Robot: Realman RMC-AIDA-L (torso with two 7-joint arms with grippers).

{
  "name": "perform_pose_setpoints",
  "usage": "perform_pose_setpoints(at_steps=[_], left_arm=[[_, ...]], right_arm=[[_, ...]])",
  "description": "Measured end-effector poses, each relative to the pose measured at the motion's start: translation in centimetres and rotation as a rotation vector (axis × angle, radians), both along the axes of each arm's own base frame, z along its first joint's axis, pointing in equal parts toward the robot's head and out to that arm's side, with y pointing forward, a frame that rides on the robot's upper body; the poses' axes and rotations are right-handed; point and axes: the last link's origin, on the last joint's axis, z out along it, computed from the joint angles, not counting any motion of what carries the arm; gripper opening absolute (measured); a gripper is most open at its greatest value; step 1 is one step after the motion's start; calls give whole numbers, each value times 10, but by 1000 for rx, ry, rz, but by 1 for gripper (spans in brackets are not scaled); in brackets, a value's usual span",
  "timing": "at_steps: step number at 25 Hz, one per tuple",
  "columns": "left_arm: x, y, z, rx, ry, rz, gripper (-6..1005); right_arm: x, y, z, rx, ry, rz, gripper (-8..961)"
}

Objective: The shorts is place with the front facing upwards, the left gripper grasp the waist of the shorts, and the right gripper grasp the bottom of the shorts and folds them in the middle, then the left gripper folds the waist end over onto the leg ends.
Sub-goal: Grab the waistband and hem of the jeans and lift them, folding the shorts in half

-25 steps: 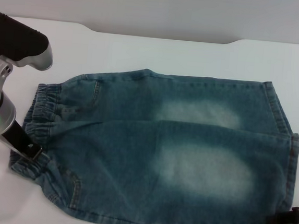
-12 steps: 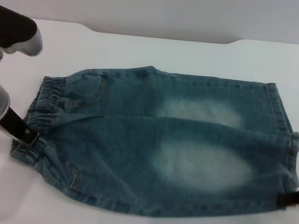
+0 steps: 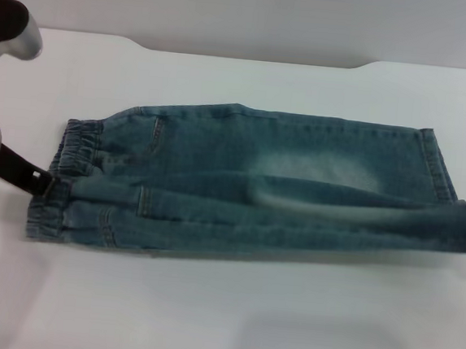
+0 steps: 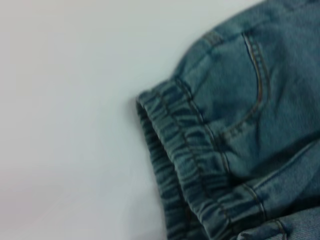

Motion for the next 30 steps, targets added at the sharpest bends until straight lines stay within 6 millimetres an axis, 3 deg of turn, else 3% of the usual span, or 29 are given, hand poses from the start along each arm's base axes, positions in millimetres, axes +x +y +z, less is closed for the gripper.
perform_pose_setpoints(at_steps=[15,30], left_arm=[[15,21,6,123,-48,-135,82],[23,45,-5,178,-115,-236,86]], right_arm=[[-7,29,16,186,-42,169,75],[-4,56,12,263,-54,230,74]])
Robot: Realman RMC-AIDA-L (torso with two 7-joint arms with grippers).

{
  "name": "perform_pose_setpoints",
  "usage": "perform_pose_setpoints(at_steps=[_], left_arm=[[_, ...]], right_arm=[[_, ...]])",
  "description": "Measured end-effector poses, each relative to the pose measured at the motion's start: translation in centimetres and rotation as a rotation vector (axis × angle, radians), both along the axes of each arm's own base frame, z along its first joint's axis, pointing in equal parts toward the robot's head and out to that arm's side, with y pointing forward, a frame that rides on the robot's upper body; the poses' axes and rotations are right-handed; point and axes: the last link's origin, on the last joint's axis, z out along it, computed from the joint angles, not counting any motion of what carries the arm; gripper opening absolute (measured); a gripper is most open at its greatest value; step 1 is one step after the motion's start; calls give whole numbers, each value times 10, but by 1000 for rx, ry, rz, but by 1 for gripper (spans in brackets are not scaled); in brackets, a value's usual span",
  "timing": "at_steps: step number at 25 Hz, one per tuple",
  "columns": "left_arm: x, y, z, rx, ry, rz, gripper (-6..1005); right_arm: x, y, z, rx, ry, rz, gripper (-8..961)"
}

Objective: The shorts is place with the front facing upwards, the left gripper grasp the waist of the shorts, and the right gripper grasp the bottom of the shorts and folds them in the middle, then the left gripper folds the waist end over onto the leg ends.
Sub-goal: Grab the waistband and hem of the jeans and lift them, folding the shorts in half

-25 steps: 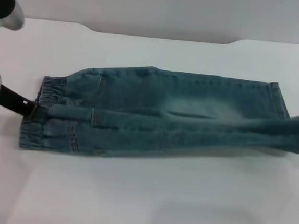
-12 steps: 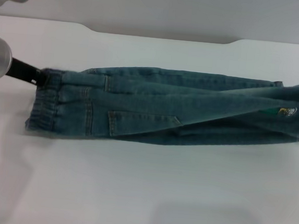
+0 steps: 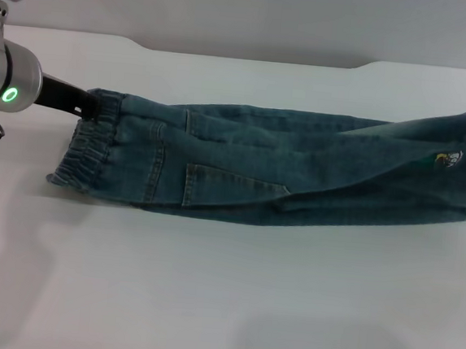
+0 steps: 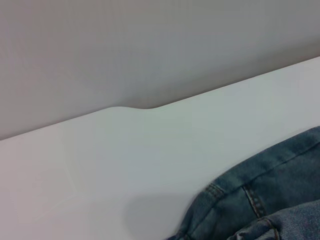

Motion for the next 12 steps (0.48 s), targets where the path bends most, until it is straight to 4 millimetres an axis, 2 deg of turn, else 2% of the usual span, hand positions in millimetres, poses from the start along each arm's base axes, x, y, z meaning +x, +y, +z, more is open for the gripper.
perform_pose_setpoints(at_steps=[12], left_arm=[[-1,7,1,33,-27,-22,89]], right_arm=[[7,16,2,11,-54,1,88]])
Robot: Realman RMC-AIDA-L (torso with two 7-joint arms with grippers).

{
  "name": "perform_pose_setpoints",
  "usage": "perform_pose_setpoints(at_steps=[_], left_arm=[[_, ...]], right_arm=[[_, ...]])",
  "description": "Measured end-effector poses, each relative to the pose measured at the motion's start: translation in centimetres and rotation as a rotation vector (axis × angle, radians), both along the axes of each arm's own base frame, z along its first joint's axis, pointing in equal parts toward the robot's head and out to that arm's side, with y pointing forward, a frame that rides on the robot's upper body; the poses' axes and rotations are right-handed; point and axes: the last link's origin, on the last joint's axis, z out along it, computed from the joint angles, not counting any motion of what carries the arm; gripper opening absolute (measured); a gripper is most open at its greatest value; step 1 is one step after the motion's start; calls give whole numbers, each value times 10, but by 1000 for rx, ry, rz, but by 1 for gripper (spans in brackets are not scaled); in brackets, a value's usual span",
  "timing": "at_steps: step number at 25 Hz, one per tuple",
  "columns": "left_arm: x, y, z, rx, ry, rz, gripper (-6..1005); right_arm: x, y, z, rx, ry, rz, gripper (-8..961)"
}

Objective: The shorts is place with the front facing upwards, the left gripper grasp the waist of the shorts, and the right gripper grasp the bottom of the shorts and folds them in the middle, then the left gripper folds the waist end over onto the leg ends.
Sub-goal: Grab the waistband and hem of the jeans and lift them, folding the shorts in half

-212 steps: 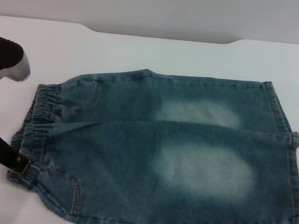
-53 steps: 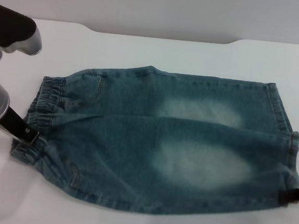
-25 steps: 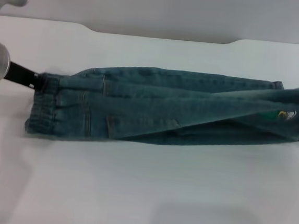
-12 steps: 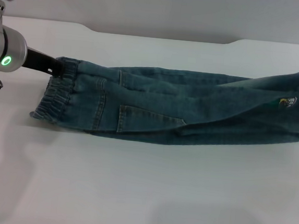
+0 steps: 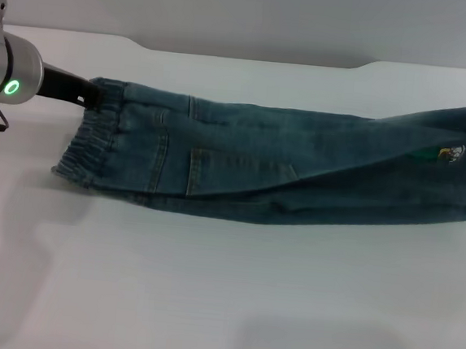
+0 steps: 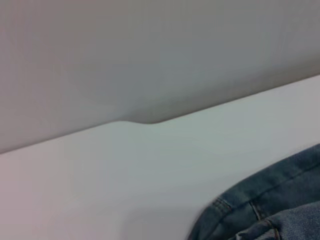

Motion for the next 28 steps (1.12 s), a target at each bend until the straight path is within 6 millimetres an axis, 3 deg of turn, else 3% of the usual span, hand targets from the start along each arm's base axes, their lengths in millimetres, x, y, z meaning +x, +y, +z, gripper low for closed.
perform_pose_setpoints(at_steps=[13,28], left_arm=[[4,13,-5,57,-62,-69,93],[-7,39,-19,127,-80,-108,97]], right_arm=[[0,14,4,72,-44,29,122],[24,42,-27,64,-123,36,160]])
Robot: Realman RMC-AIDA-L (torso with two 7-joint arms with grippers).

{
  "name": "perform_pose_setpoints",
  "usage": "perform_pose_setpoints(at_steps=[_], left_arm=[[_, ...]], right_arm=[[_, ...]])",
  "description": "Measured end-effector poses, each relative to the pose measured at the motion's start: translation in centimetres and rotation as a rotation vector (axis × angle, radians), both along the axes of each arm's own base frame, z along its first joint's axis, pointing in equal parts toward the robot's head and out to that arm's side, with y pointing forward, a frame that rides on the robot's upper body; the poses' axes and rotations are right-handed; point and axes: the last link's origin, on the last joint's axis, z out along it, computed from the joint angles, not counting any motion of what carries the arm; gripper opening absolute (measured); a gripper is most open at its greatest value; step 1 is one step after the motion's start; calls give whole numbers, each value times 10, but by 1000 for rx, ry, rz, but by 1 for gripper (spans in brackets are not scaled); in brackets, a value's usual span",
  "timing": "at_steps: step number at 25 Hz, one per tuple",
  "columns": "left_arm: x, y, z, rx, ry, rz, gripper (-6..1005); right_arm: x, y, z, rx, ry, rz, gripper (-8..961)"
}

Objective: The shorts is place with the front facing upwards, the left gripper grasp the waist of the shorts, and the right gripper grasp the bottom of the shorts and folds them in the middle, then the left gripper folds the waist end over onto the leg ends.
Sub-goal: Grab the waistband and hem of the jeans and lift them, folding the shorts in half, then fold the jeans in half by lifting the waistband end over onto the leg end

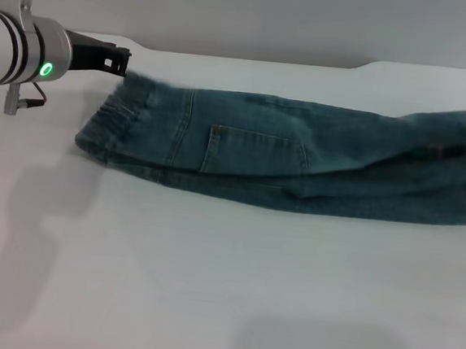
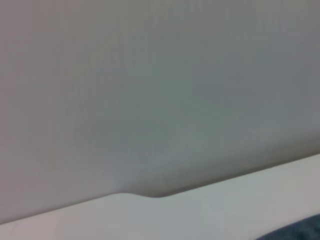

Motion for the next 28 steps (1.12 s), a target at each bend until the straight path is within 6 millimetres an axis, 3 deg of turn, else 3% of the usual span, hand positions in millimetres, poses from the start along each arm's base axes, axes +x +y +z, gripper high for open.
perform_pose_setpoints(at_steps=[3,8,11,16,22,28], left_arm=[[0,3,-1,7,-4,-3,147],[1,4,3,22,-10,-7,231],[2,4,7,41,-15,-14,281],[-2,1,8,49,-16,-11,513],[-11,-7,4,30,-11,13,748],[-15,-15,4,8,-6,32,847]], right_arm=[[2,1,-3,-12,-4,-5,168],[3,-2,0,10,-19,7,412],[1,-5,5,62,-52,66,625],[-9,-20,11,217,-53,216,825],[-11,-35,-11,339,-177,330,831],[-14,-34,-34,388,-235,286,838]])
